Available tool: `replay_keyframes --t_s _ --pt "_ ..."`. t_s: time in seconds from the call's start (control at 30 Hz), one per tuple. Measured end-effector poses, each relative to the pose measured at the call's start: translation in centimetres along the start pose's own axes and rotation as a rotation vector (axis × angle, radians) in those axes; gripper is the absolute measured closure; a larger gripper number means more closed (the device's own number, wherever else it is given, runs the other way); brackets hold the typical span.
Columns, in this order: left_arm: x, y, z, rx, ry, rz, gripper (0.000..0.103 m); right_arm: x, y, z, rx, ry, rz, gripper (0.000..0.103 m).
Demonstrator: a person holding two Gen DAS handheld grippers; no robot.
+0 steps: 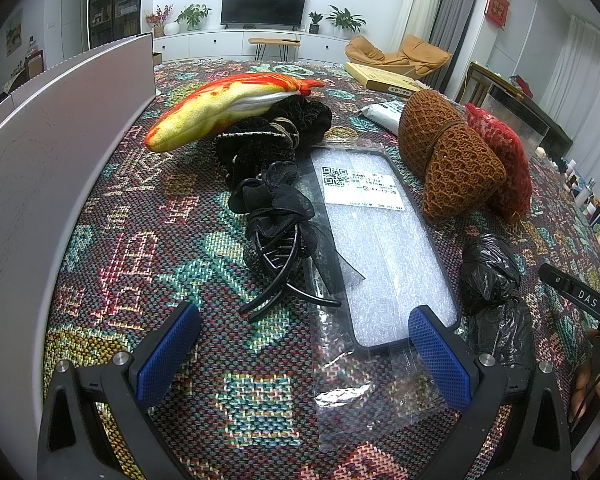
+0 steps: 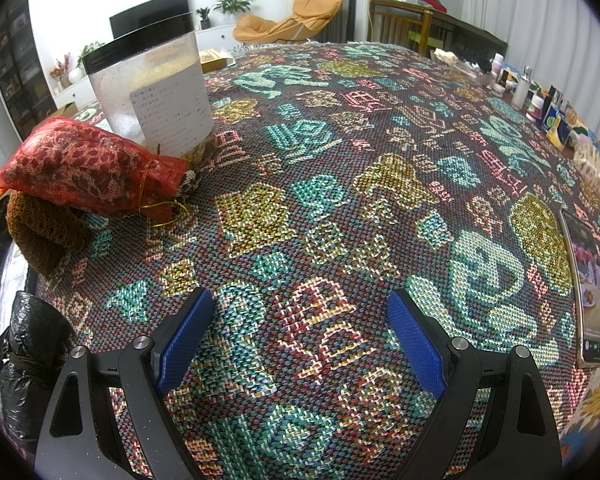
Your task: Organize soft objects
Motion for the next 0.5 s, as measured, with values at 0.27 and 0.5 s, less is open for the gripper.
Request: replay_keyframes --t_s 0.27,0.5 --pt "0.01 0.0 -0.02 0.001 0.001 0.0 0.0 -0.01 -0.01 0.02 0.0 0.0 0.0 0.012" --pt "-0.09 -0.11 -0.03 0.005 0.003 -0.002 0.0 0.0 0.02 0.0 -0.001 0.0 0.001 0.012"
Point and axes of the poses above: each gripper's, at about its wrist camera, not at the fingertips, and y roughly against the way its jaws point, z to its left, x to its underside, the point moved 1 cm from there along -y, roughly the way its jaws point, and after that the axes turned 1 degree about -y, right-handed, at the moved point
